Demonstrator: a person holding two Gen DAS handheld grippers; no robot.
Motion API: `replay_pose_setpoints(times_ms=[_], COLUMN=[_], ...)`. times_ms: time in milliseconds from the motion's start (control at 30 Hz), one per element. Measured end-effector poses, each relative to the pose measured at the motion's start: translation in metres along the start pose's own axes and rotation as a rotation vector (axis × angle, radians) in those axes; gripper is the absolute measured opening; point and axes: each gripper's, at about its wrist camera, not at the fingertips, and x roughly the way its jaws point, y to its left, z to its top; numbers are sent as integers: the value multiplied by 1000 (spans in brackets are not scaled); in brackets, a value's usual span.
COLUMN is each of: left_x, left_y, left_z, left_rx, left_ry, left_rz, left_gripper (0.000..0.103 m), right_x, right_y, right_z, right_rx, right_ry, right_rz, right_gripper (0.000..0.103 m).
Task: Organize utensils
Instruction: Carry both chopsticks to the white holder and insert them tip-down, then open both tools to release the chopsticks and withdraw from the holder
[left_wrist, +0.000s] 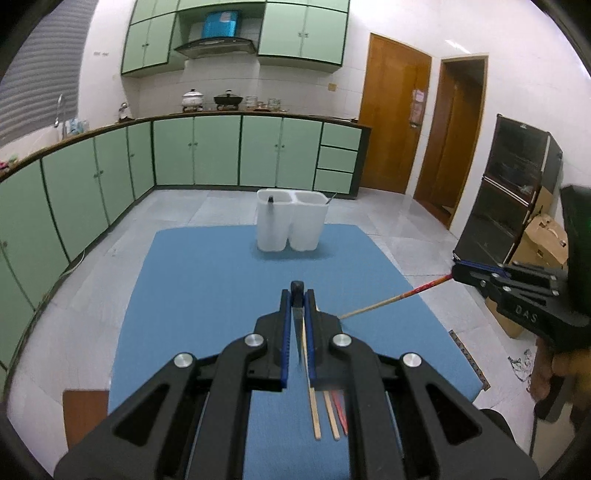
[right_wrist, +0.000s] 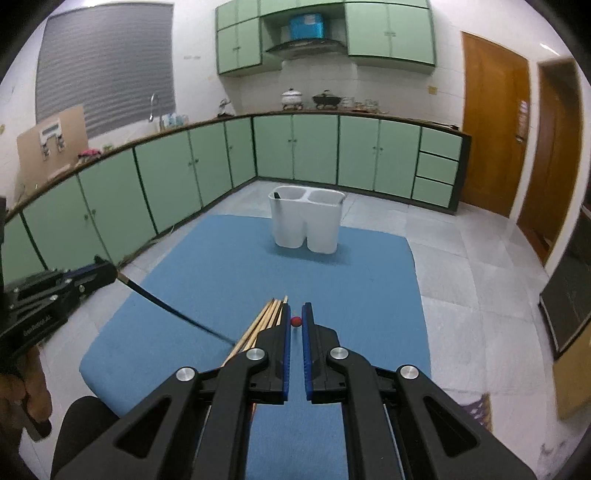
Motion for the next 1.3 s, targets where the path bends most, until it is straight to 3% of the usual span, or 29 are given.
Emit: replay_pose_setpoints(times_ms=[200,433,567,867,1100,1300], left_x=[15,29,41,71,112,161], left_y=[5,12,12,6,3,5], left_z=[41,80,108,204,264,291], left_rx=[34,57,78,62,44,29], left_ry=[4,-6,-18,-96,-129,-134], left_rz=[-17,-24,-17,6,39,67], left_gripper=[6,6,6,6,6,6], right_x=[25,35,36,40,70,108], right_y=[-6,-15,-23,-41,-53,-64], right_z=[54,109,148,231,262,272], right_rx=[-22,-29,-29,-10,12,4], right_ry=[82,120,112,61,47,71], right_rz=[38,54,33,-5,-5,-19], right_gripper=[6,6,6,6,6,6])
